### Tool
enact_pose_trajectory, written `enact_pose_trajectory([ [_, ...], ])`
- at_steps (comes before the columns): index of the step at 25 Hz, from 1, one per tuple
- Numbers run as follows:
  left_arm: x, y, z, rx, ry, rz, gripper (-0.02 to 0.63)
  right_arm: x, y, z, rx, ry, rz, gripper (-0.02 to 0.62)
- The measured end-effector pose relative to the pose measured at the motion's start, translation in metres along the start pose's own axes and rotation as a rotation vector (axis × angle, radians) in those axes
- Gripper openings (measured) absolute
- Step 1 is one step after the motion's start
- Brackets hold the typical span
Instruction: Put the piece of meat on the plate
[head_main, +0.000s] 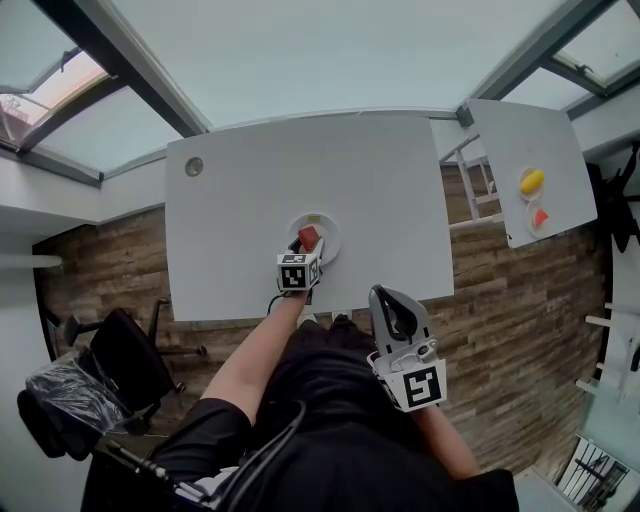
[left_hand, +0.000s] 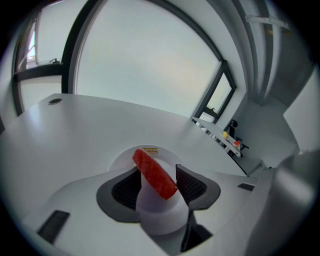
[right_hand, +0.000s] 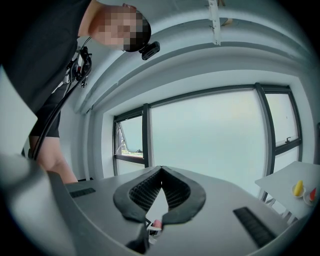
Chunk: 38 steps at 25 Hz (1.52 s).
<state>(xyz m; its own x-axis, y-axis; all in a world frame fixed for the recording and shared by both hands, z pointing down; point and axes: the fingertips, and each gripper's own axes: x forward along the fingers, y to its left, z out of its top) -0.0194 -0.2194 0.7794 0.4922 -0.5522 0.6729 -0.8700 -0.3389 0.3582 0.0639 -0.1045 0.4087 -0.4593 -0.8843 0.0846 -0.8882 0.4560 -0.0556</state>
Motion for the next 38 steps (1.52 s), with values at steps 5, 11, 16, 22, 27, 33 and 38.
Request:
enact_pose_trajectory([
  [5, 0.000, 0.001, -0.002, 0.061, 0.023, 0.016, 0.234, -0.007, -0.001, -0.001, -0.005, 0.005, -0.015, 0.003],
  [11, -0.002, 0.005, -0.009, 0.103, 0.059, 0.049, 0.286, -0.011, -0.005, 0.001, -0.004, -0.004, -0.034, 0.003],
  [16, 0.000, 0.003, -0.018, 0.219, 0.126, 0.041, 0.287, -0.013, -0.004, -0.001, -0.002, 0.001, -0.042, 0.003],
  [22, 0.001, -0.001, -0.011, 0.191, 0.105, 0.010, 0.327, -0.013, -0.003, 0.000, 0.000, -0.005, -0.049, 0.003],
  [27, -0.007, -0.003, -0.012, 0.204, 0.089, 0.011, 0.355, -0.008, 0.006, 0.000, 0.002, -0.007, -0.039, 0.003],
  [33, -0.015, -0.003, -0.010, 0.231, 0.040, -0.015, 0.394, -0.005, 0.018, -0.002, -0.002, 0.002, -0.015, 0.003],
  [38, -0.035, -0.010, 0.003, 0.229, -0.013, -0.015, 0.394, -0.005, 0.028, -0.002, 0.004, 0.002, 0.007, 0.003],
])
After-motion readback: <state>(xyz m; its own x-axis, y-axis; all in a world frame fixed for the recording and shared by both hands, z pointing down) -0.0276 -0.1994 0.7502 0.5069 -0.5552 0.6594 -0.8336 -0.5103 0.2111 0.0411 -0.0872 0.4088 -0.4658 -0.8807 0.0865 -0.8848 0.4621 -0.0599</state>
